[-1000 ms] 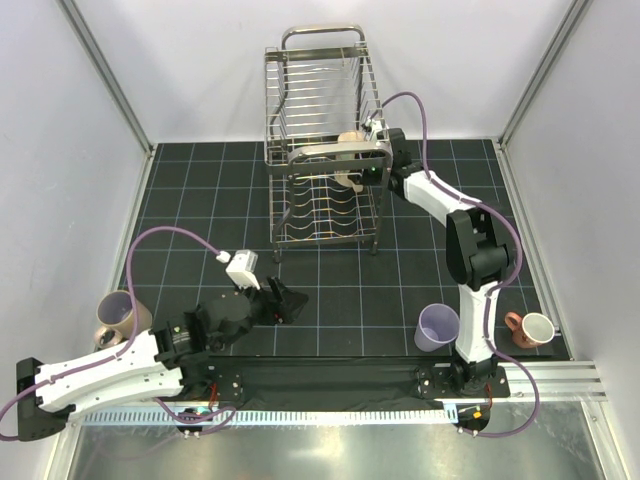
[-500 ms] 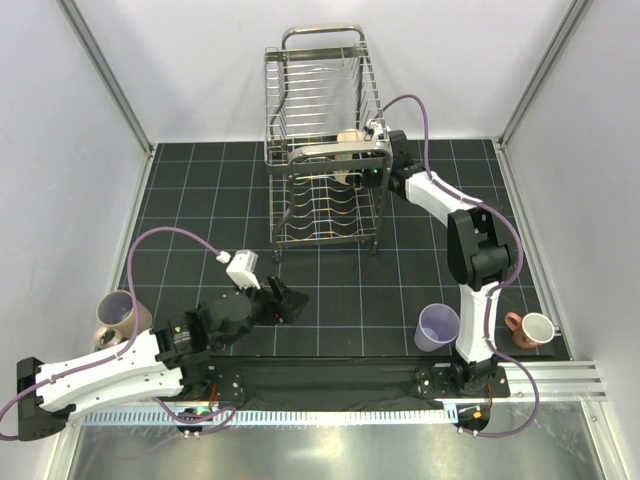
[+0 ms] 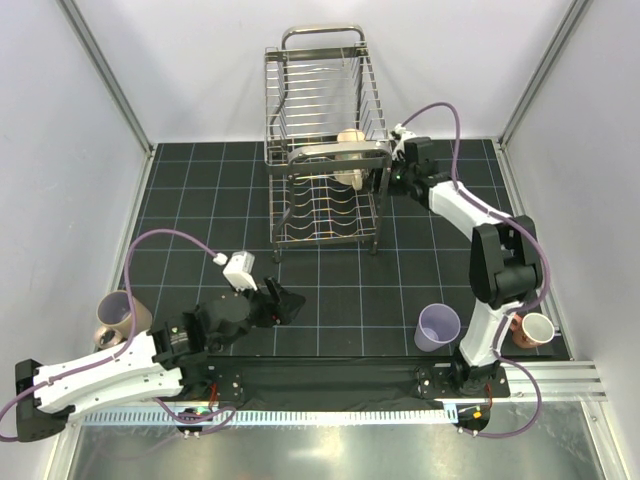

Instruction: Load the cups into the dish rack

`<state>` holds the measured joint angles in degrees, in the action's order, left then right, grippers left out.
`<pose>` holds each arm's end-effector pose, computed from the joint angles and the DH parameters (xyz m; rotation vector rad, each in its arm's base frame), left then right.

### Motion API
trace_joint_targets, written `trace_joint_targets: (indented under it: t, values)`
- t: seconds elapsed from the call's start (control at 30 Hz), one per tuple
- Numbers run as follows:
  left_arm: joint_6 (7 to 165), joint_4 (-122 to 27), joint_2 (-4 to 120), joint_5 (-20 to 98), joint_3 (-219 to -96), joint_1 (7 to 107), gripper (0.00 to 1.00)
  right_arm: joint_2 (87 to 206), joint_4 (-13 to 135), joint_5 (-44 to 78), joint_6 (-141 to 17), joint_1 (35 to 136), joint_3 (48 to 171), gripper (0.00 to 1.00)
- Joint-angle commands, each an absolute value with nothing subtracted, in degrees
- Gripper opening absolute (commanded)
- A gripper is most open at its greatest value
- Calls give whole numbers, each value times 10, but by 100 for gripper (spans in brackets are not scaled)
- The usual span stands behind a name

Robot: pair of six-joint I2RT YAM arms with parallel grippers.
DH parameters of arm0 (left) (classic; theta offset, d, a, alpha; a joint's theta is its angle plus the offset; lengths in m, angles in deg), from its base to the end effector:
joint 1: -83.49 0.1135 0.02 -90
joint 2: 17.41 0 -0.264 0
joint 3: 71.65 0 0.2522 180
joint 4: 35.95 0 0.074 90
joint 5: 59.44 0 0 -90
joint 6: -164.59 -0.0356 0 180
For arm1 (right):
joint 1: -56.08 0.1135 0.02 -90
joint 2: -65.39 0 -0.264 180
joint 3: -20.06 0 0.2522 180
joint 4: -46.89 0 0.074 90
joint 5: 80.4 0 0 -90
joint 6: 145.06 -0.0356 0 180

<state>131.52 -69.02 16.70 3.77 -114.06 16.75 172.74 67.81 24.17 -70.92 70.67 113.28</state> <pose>0.0728 -0.1287 0.2536 -0.1362 2.0735 -0.9280 0.4159 0.1175 0.2416 -0.1226 2.2154 0.5754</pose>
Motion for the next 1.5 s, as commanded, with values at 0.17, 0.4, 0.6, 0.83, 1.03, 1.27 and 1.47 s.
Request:
trace_joint_targets:
  t: [0.17,0.4,0.6,0.83,1.03,1.27,1.47]
  values:
    - [1337,-787,170,20,-1191,165,78,1594,746,184,-776,686,1042,60]
    - [1343,-856,186,22,-1236,168,82,1475,820,152,-819,686,927,61]
    - [1342,-950,237,51,-1303,178,82,1364,873,169,-842,697,845,61]
    - [1379,-1018,291,114,-1327,180,80,1315,985,122,-824,796,867,61]
    - [1447,-1110,264,75,-1341,180,81,1287,1019,116,-848,874,845,62]
    - [1505,-1166,219,35,-1354,181,82,1260,1021,103,-848,918,801,62]
    - [1497,-1187,227,-33,-1378,181,77,1188,955,149,-844,926,753,63]
